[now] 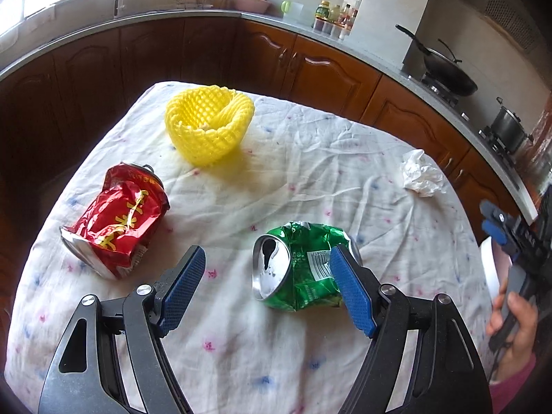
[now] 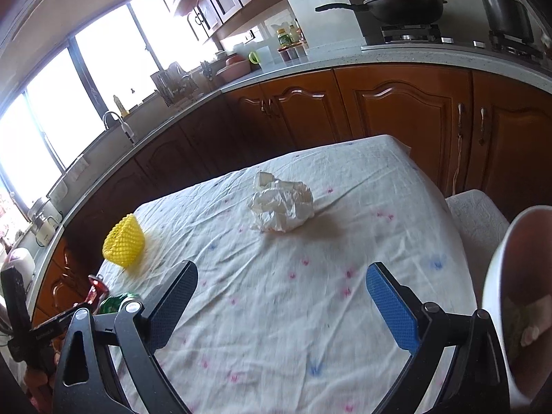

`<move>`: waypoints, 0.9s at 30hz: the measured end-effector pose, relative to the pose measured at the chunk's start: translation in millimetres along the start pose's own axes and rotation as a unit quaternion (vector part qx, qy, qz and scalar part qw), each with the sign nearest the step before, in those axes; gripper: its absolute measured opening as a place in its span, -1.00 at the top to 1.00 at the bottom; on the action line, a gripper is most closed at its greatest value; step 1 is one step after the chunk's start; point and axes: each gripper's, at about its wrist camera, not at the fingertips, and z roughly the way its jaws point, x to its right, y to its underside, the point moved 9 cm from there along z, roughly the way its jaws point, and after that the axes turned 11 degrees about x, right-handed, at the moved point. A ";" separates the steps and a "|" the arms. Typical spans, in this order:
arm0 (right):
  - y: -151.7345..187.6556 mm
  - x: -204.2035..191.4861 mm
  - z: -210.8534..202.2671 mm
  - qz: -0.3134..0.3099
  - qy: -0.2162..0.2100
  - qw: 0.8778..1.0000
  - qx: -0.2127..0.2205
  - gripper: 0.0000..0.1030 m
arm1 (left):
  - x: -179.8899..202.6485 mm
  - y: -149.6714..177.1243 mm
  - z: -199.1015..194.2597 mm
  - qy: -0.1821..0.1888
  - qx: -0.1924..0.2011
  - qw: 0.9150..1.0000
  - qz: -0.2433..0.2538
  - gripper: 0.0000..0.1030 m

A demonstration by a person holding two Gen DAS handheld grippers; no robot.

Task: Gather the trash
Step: 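Grasp the crushed green can with the left gripper while the right gripper grasps the white plastic bag, then carry the crushed green can and white plastic bag over the pink bin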

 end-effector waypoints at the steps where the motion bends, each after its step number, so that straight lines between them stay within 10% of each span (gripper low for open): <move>1: -1.9 -0.1 6.1 -0.003 0.002 1.000 0.000 -0.92 | 1.2 0.7 1.2 0.001 -0.001 1.000 0.003 -0.46; 9: -16.9 -4.4 64.9 -0.032 0.011 0.999 -0.012 -0.87 | 9.3 12.9 19.6 0.005 -0.031 0.999 0.030 0.64; 13: -13.3 3.2 97.1 -0.044 0.031 0.998 -0.031 -0.71 | 13.0 15.0 22.6 0.003 -0.026 0.999 0.041 0.69; 18: -8.7 8.1 106.8 -0.042 0.034 0.998 -0.034 0.54 | 18.0 13.2 21.2 0.004 -0.020 0.999 0.048 0.74; 27: 0.2 -11.0 32.5 -0.059 0.010 0.998 -0.010 0.66 | 58.5 5.2 6.1 0.056 -0.001 0.997 0.057 0.76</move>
